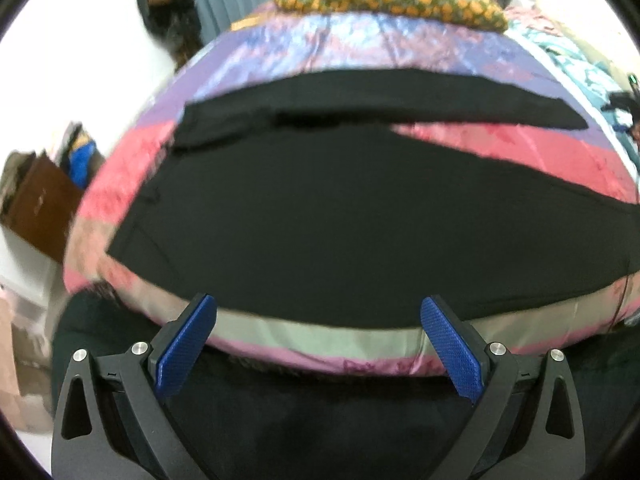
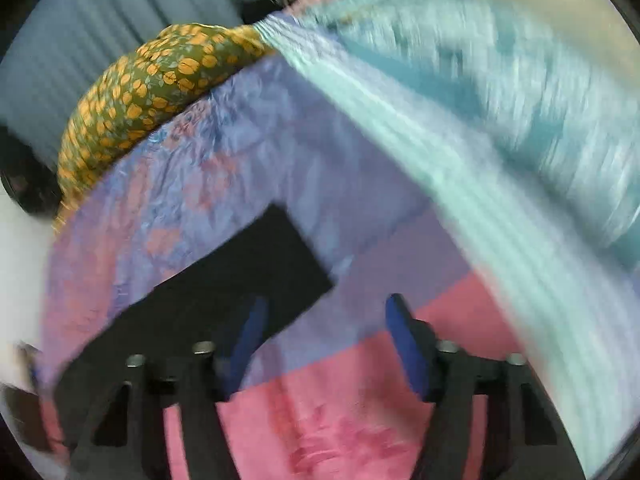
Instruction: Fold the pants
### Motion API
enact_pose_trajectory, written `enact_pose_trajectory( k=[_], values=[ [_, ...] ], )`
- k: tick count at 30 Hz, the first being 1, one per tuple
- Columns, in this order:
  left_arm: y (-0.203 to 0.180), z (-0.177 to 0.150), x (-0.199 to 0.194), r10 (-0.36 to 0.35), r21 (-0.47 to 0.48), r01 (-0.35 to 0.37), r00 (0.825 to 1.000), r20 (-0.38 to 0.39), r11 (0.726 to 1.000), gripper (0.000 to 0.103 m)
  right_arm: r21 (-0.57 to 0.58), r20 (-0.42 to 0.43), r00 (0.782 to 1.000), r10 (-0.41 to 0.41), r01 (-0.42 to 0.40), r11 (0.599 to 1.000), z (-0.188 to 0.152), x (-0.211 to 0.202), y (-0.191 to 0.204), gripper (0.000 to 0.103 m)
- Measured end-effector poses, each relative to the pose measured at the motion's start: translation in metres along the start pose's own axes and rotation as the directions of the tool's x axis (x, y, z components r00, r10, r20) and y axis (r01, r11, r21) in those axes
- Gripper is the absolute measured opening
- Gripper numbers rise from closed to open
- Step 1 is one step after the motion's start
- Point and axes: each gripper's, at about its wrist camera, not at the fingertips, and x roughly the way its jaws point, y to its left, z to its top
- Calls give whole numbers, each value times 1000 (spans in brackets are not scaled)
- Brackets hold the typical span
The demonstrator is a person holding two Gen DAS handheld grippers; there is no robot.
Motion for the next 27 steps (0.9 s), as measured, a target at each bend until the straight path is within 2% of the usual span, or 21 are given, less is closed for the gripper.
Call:
enact_pose_trajectory(
  k=[2,4,6,8,9,10,12,13,14,16,17,18,20,21,22,23,24,25,26,27],
  values=[
    [-2,2,5,-9,-7,9,1000,-10,1000,102,61,-5,999,48,-47,997,-7,19,-5,50],
    [-7,2,6,8,9,-8,1000,-6,1000,102,90,-6,999,51,-50,995,-8,35,-3,50],
    [-12,3,9,40,36,-39,999,-7,999,102,88,27,999,-22,20,996,-7,50,5,46],
    [-14,3,14,62,49,-61,998,-17,997,102,-12,155,985,-80,83,996,-5,40,27,45],
    [-14,5,15,70,55,-69,997,-16,996,102,-99,217,975,-51,74,992,-5,36,43,45],
    [-13,12,18,79,69,-79,997,4,994,102,-176,222,975,-2,42,983,-7,39,57,45],
    [-8,32,23,102,87,-106,994,47,991,102,-307,171,982,82,-26,951,-14,50,86,45],
    [-4,55,29,115,78,-122,989,90,990,102,-397,159,979,126,-54,916,-24,50,108,45],
    [0,78,34,116,61,-125,984,134,990,102,-496,119,971,209,-124,860,-39,49,137,45],
    [2,115,48,145,29,-155,967,209,988,102,-588,0,954,301,-244,771,-66,53,185,45],
    [3,147,64,193,-8,-198,949,250,980,102,-616,-49,944,326,-285,734,-81,55,206,45],
    [2,162,75,211,-24,-212,942,261,977,102,-644,-108,927,359,-341,685,-103,57,239,45],
    [-1,198,114,250,-42,-248,933,260,968,102,-645,-213,886,412,-444,622,-135,64,283,45],
    [-1,211,143,303,-36,-302,929,214,953,102,-647,-272,864,424,-490,584,-157,71,310,45],
    [3,217,173,382,-29,-382,913,143,924,102,-663,-304,861,408,-499,559,-173,78,327,45],
    [8,217,193,435,-25,-434,897,82,900,102,-691,-324,869,373,-487,534,-186,85,338,45],
    [18,213,210,468,-28,-467,883,27,884,102,-749,-331,895,300,-442,493,-199,95,348,45],
    [34,206,216,456,-67,-454,890,5,888,102,-824,-295,933,205,-357,439,-207,107,349,45],
    [50,200,212,421,-130,-416,907,10,900,102,-874,-236,961,144,-275,400,-205,114,336,46],
    [61,195,208,415,-165,-409,910,1,897,103,-872,-212,963,168,-263,412,-190,114,316,47]
  ],
)
